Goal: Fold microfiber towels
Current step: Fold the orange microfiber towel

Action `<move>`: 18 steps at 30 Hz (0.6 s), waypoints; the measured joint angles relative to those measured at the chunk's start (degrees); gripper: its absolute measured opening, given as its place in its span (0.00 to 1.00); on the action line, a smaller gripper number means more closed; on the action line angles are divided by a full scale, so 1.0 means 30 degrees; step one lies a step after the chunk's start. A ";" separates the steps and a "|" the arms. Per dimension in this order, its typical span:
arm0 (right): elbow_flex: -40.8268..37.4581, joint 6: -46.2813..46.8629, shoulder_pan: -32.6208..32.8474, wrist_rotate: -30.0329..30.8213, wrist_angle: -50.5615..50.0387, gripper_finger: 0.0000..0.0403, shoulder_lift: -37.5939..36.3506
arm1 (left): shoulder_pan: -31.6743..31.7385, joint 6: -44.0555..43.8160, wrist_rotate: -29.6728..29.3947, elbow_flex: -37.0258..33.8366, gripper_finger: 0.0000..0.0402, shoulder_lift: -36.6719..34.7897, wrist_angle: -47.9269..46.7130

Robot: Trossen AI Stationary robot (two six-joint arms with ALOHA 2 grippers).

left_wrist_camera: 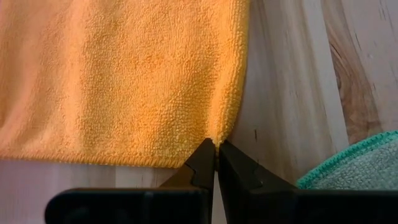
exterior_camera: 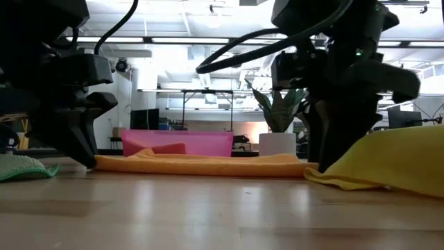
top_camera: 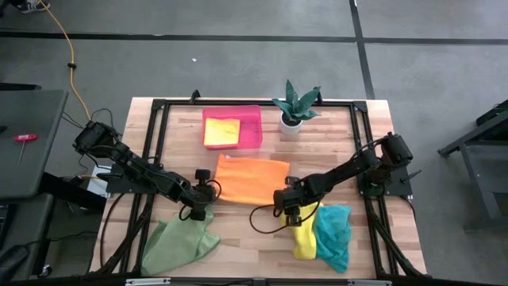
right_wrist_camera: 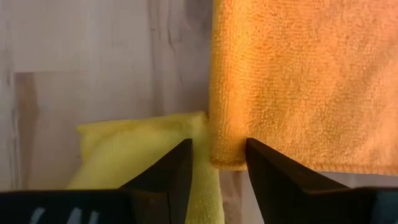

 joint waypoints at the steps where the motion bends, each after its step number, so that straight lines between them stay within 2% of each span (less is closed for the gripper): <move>1: 0.0003 -0.0024 0.0053 -0.0062 0.0047 0.35 0.0000 | 0.0000 0.0000 0.0007 0.0000 0.01 0.0000 0.0006; 8: 0.0032 -0.0168 0.0445 -0.0736 -0.0100 0.35 -0.0242 | 0.0000 0.0000 0.0006 0.0000 0.01 0.0000 0.0007; 14: 0.0032 -0.0513 0.0205 0.1106 -0.0085 0.35 -0.0916 | 0.0000 0.0000 0.0000 0.0000 0.01 0.0000 -0.0007; 18: 0.0032 -0.0666 -0.0203 0.1419 -0.0081 0.35 -0.1005 | 0.0007 0.0000 0.0000 0.0000 0.01 0.0000 0.0000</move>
